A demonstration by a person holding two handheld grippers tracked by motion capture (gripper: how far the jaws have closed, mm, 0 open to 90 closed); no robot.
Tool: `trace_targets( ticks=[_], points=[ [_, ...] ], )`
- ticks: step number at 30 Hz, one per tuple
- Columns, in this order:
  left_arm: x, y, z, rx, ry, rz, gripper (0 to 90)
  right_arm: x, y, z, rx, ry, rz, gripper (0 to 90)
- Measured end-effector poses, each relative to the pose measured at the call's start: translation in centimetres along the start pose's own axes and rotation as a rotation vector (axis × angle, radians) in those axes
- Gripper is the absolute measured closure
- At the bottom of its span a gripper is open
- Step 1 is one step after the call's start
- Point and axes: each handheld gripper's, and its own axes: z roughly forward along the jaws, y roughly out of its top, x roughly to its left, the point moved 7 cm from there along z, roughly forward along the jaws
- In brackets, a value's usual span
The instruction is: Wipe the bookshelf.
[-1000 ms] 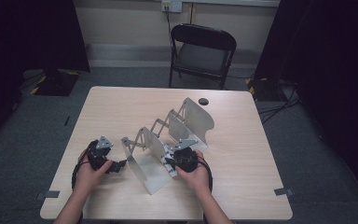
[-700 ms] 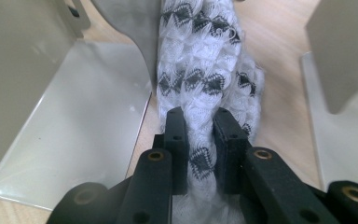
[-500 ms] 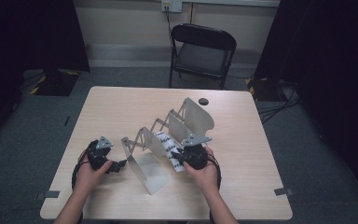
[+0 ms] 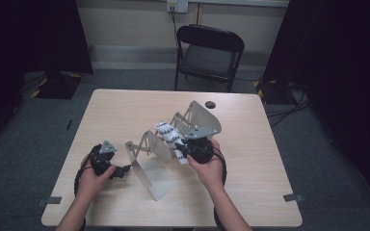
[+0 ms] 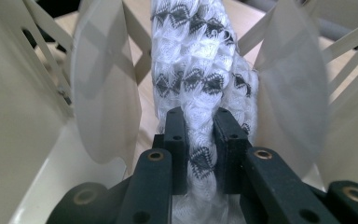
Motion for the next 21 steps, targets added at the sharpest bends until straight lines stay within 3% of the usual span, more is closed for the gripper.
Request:
trace_targets(
  ticks=[13, 14, 21],
  points=[
    [0.0, 0.0, 0.0, 0.000, 0.000, 0.000, 0.0, 0.4, -4.0, 2.7, 0.110, 0.007, 0.004, 77.9],
    [0.0, 0.0, 0.0, 0.000, 0.000, 0.000, 0.0, 0.5, -5.0, 3.1, 0.125, 0.011, 0.013, 77.9],
    [0.0, 0.0, 0.0, 0.000, 0.001, 0.000, 0.0, 1.0, -6.4, 3.9, 0.146, 0.023, 0.021, 77.7]
  ],
)
